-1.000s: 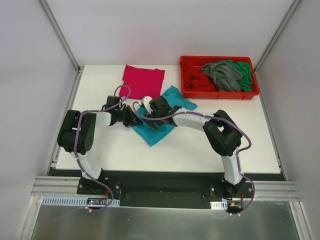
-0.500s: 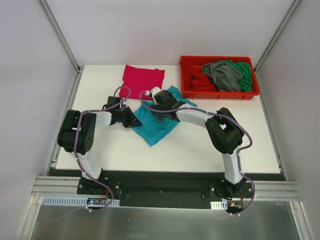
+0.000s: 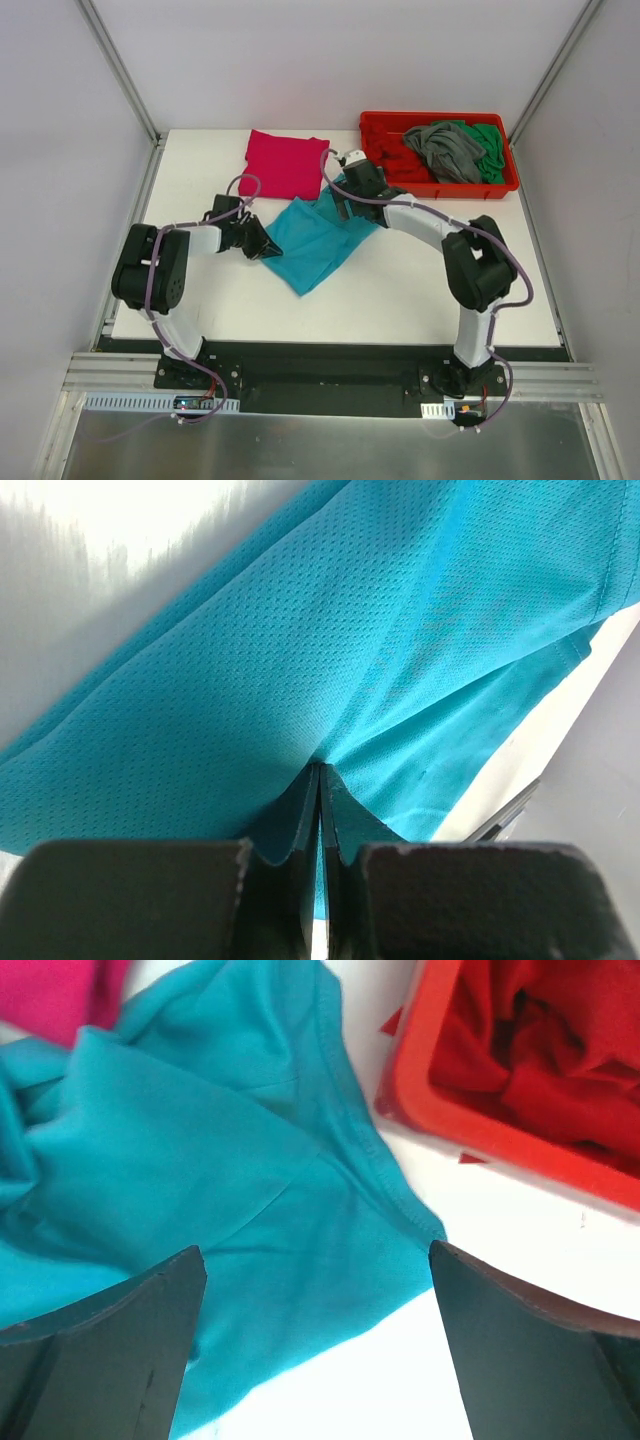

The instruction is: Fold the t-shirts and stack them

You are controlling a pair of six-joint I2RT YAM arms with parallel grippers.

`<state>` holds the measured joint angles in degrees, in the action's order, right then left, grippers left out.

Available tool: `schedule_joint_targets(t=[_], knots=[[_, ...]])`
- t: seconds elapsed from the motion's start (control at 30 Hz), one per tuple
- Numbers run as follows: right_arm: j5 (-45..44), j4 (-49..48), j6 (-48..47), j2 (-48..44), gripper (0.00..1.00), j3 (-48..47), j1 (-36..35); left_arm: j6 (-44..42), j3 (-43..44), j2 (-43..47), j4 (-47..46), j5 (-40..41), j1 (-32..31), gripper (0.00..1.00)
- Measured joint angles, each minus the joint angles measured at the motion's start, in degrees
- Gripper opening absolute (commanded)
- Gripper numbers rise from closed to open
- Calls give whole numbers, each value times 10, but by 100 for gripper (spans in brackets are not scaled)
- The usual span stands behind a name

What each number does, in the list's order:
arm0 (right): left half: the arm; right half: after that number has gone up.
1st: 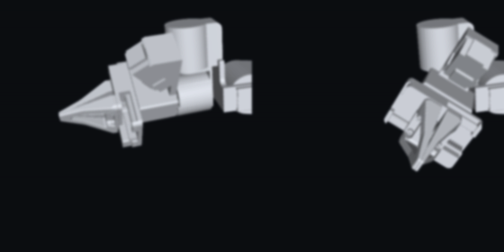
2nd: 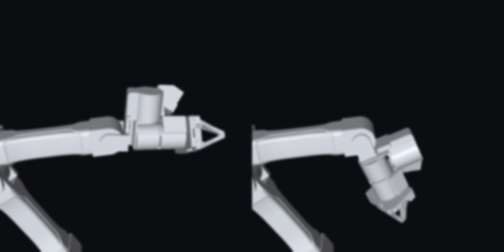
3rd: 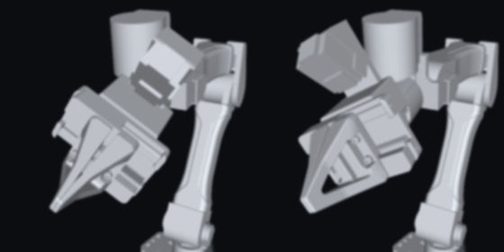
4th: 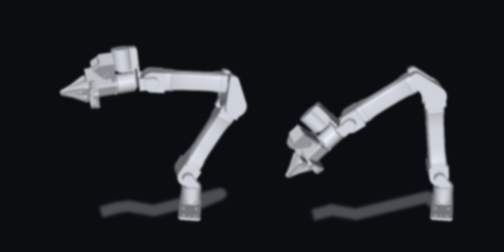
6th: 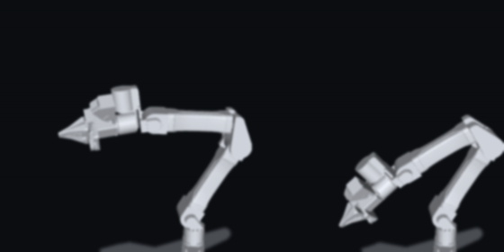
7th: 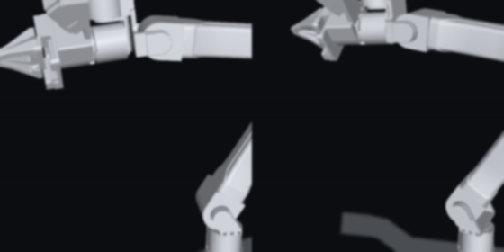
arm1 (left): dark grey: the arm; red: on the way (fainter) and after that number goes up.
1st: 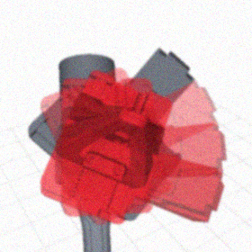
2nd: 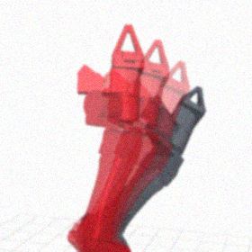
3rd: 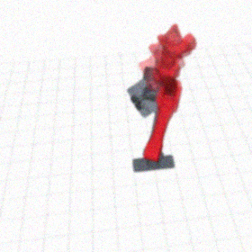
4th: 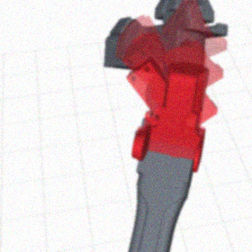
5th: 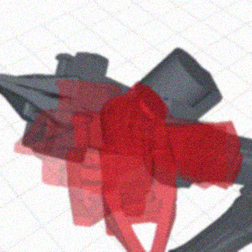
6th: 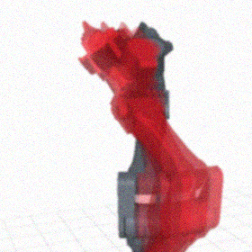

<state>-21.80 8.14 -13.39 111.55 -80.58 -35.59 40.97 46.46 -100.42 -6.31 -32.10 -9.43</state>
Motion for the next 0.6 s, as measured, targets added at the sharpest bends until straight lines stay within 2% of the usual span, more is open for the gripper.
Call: schedule_joint_targets(t=[0.03, 0.1, 0.13, 0.17, 0.23, 0.3, 0.47, 0.53, 0.6], knots=[[12, 0, 2, -10, 96, 5, 1, -1, -3, 4, 2, 0, 0, 0], [62, -6, 2, -45, 96, 34, 1, -3, -16, 20, 11, 2, -3, 6], [93, -13, -3, -70, 96, 57, -3, -6, -24, 31, 17, 2, -4, 11], [119, -22, -9, -93, 96, 82, -9, -8, -30, 42, 24, 2, -4, 22], [165, -39, -30, -149, 96, 136, -30, -15, -46, 78, 41, 9, -4, 49], [198, -52, -59, -198, 96, 179, -67, -21, -62, 132, 65, 23, -7, 99], [254, -62, -130, -254, 96, 218, -184, -22, -72, 272, 124, 103, -2, 99], [265, -61, -155, -250, 97, 217, -229, -22, -72, 291, 138, 127, 16, 99], [268, -55, -173, -230, 99, 210, -263, -21, -72, 282, 148, 141, 41, 93]])
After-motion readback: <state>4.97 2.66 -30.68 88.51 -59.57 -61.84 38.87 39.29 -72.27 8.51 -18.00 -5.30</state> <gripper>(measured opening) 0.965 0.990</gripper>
